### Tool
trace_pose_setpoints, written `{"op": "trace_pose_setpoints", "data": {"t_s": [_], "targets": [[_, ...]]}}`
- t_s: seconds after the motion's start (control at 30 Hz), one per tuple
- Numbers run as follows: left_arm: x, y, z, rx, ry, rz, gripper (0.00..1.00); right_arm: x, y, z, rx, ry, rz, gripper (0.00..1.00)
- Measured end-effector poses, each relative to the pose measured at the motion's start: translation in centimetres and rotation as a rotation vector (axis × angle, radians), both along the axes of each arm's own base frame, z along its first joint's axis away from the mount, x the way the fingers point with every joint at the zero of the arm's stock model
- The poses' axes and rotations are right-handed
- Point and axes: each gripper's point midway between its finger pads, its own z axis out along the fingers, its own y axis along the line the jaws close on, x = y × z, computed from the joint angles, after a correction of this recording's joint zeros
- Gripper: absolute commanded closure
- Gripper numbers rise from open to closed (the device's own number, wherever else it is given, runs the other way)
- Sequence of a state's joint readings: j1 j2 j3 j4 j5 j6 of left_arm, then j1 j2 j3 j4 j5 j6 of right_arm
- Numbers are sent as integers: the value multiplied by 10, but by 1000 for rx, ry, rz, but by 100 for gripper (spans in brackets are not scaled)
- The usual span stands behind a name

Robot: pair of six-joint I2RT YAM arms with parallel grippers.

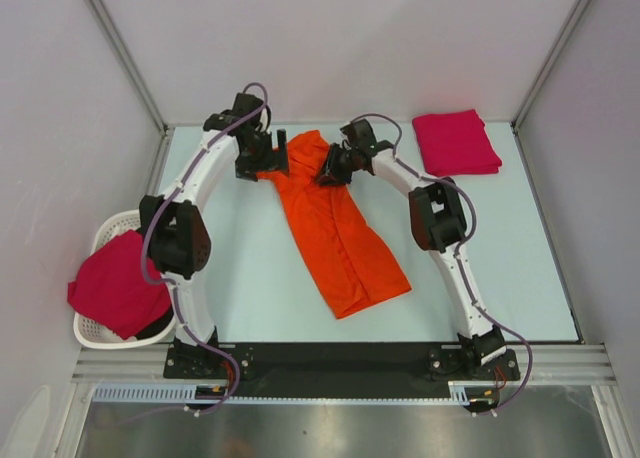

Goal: Fold and stack the t-shirts
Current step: Rotate the tshirt 90 degrees

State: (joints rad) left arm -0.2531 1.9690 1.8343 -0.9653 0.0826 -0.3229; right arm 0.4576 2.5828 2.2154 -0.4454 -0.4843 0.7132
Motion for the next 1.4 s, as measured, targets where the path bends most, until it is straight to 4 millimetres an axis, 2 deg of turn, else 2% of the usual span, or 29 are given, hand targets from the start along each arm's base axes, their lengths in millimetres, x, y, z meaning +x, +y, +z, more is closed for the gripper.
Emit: {"op": "trace_pose_setpoints", "data": {"t_s": [0.03, 0.07, 0.1, 0.13, 0.23, 0.3, 0.4, 0.5, 0.57, 0.67, 0.77, 0.83, 0.93, 1.0, 1.07, 1.17, 1.23, 1.3, 1.4], "targets": [[5, -1, 7, -5, -22, 1, 17, -5, -3, 6, -2, 1, 14, 74], [11, -3, 15, -12, -47, 1, 28, -9, -6, 14, -6, -8, 31, 86], [18, -5, 24, -21, -73, 1, 72, -16, -11, 24, -11, -9, 52, 99], [24, -7, 31, -29, -95, 2, 99, -21, -15, 38, -19, -18, 69, 100], [42, -13, 42, -48, -141, -1, 100, -40, -28, 84, -45, -66, 120, 100], [47, -15, 33, -52, -128, -1, 100, -58, -40, 114, -60, -106, 146, 100], [51, -18, 7, -45, -73, -3, 100, -94, -63, 148, -84, -128, 170, 100], [53, -16, -31, -28, 4, 4, 100, -129, -84, 167, -123, -122, 196, 100], [52, -15, -53, -22, 54, 11, 100, -142, -94, 164, -162, -106, 208, 100], [49, -14, -71, -28, 103, 12, 100, -162, -114, 136, -259, -35, 213, 100], [49, -19, -68, -58, 103, 2, 100, -182, -131, 107, -345, 64, 220, 100], [47, -22, -64, -70, 92, -8, 100, -191, -139, 96, -386, 101, 224, 100], [24, -35, -61, -58, 107, -51, 100, -197, -144, 85, -430, 130, 232, 100], [3, -52, -61, -40, 123, -103, 100, -197, -143, 75, -455, 140, 247, 100], [-27, -73, -62, -12, 148, -176, 100, -199, -141, 62, -484, 159, 266, 100], [-76, -97, -71, 35, 184, -280, 100, -197, -137, 43, -511, 177, 278, 100], [-98, -99, -77, 60, 211, -309, 100, -190, -132, 32, -521, 177, 282, 100], [-106, -89, -81, 86, 227, -299, 100, -176, -127, 26, -530, 167, 279, 100], [-99, -71, -79, 112, 213, -253, 100, -135, -111, 17, -530, 89, 265, 100]]}}
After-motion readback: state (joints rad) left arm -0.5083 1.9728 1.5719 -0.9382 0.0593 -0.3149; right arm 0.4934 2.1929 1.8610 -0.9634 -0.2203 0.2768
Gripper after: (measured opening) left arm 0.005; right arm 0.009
